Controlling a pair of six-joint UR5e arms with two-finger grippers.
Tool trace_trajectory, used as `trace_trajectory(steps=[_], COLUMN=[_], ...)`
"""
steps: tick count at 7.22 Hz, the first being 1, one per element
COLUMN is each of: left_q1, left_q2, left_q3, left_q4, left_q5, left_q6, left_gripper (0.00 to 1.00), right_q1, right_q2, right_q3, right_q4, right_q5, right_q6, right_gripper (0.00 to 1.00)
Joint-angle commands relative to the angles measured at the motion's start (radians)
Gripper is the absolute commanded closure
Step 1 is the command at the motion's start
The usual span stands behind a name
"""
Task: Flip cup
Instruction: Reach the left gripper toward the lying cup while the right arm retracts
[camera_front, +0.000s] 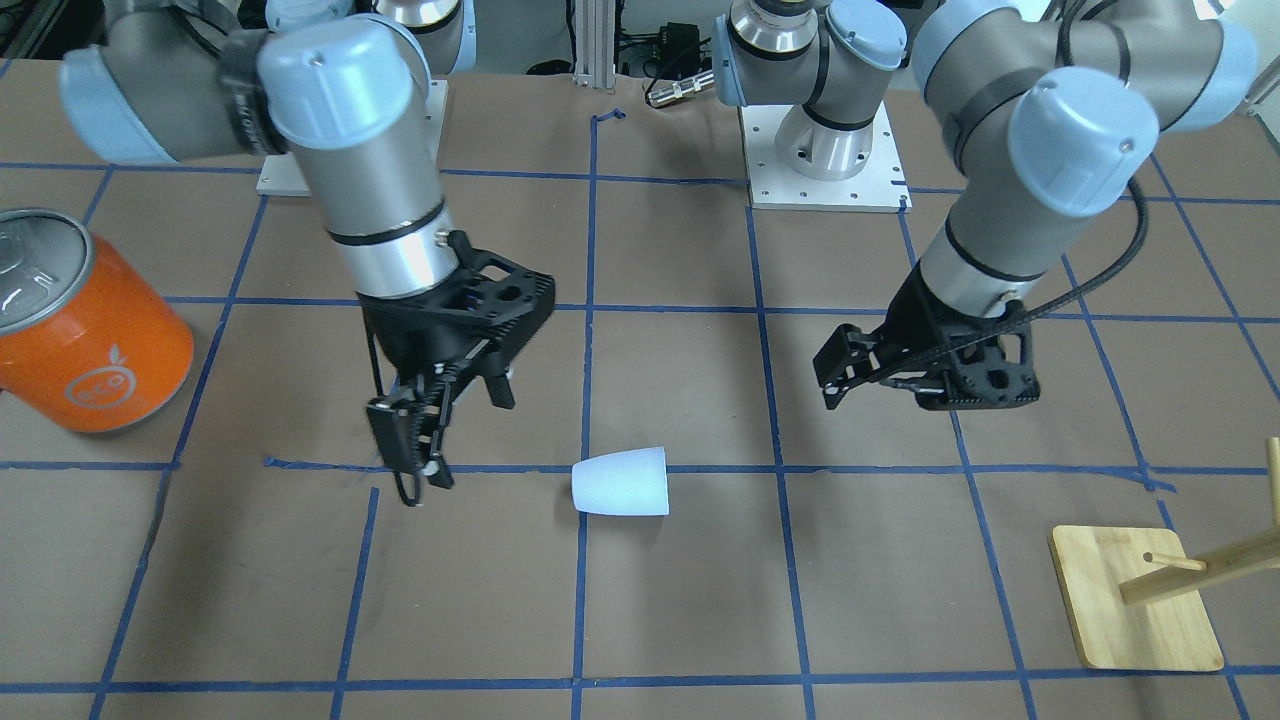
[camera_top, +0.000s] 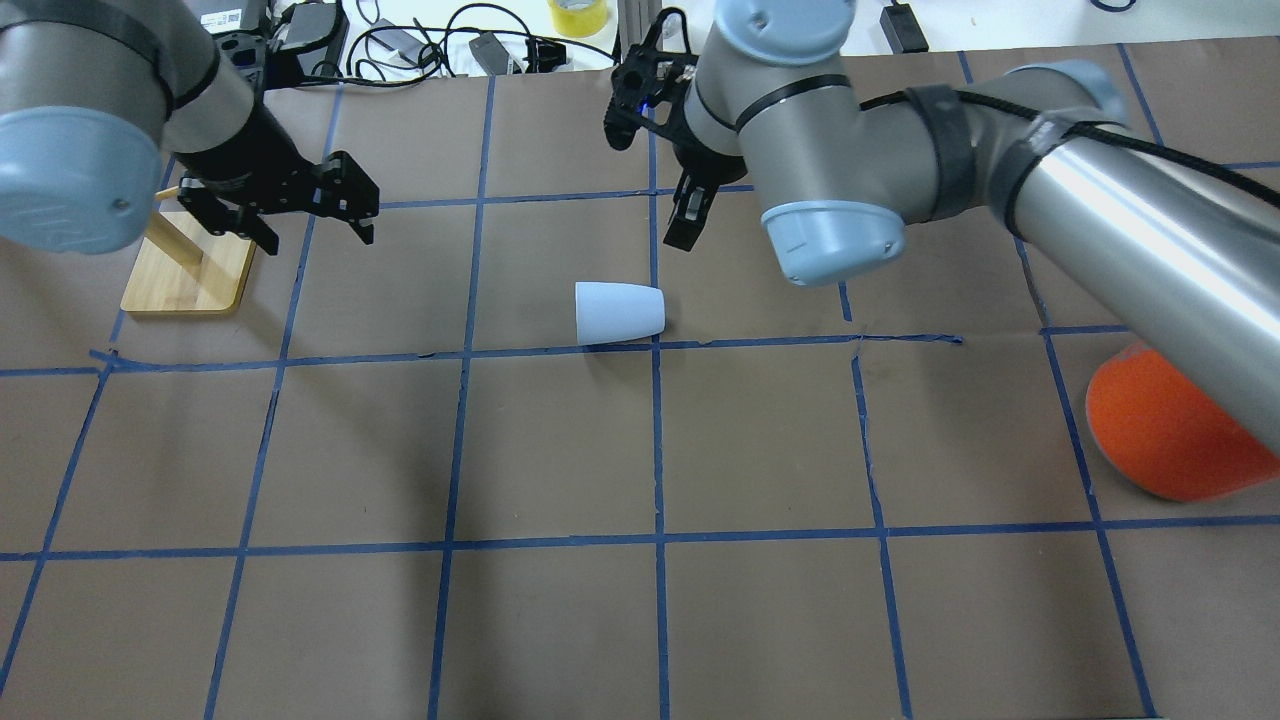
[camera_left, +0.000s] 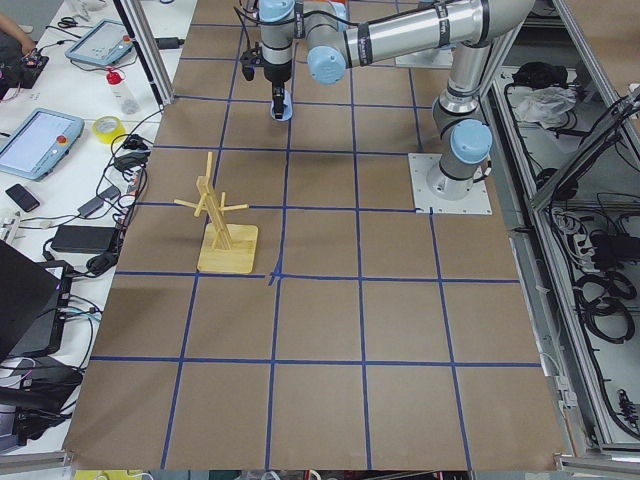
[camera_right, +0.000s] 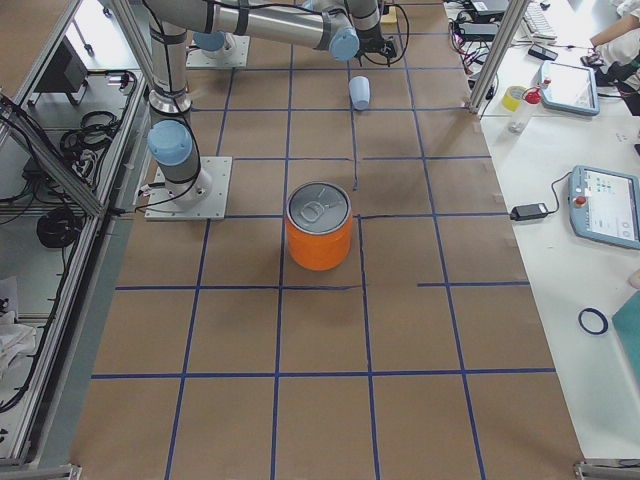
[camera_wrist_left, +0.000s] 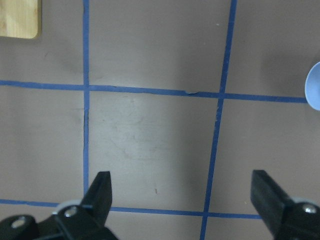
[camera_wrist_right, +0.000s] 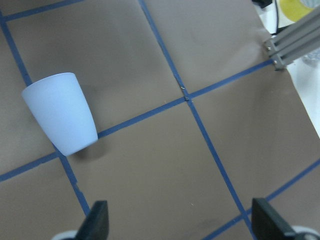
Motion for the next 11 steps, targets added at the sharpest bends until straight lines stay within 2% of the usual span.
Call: trace_trajectory(steps=[1, 2, 3, 4, 5, 6, 8, 9, 10, 11], left_q1=[-0.048, -0.074, -0.081, -0.082, -0.097, -0.126, -0.15, -0.151, -0.165, -0.179], left_q2=[-0.113, -0.168, -0.223, -0.257, -0.285, -0.297, -0.299, -0.304, -0.307, -0.316], left_q3=[-0.013, -0.013, -0.013, -0.013, -0.013, -0.01, -0.007, -0.013, -0.012, -0.012], left_q4=[0.143, 0.192, 0.193, 0.197, 0.212, 0.237, 0.245, 0.243, 0.243, 0.245], left_q5=[-0.068, -0.098, -0.235, -0.249, -0.252, -0.256, -0.312, -0.316, -0.328, -0.332], left_q6=[-0.049, -0.05, -0.064, -0.07, -0.072, -0.104, -0.142, -0.141, -0.142, -0.144], left_gripper=[0.0, 0.0, 0.0, 0.0, 0.0, 0.0, 0.0, 0.0, 0.0, 0.0], right_q1=[-0.097, -0.099, -0.099, -0.1, -0.117, -0.148, -0.229, -0.241, -0.243, -0.241], right_q2=[-0.076, -0.096, -0.107, -0.128, -0.157, -0.191, -0.251, -0.266, -0.267, -0.267], right_q3=[0.008, 0.007, 0.007, 0.005, -0.001, -0.007, -0.054, -0.109, -0.142, -0.145], right_q4=[0.018, 0.018, 0.019, 0.045, 0.153, 0.235, 0.527, 0.685, 0.794, 0.81], right_q5=[0.005, -0.002, -0.008, -0.031, -0.035, -0.034, -0.058, -0.119, -0.129, -0.134], right_q6=[0.018, 0.081, 0.226, 0.278, 0.383, 0.399, 0.425, 0.527, 0.641, 0.744], right_gripper=[0.0, 0.0, 0.0, 0.0, 0.0, 0.0, 0.0, 0.0, 0.0, 0.0])
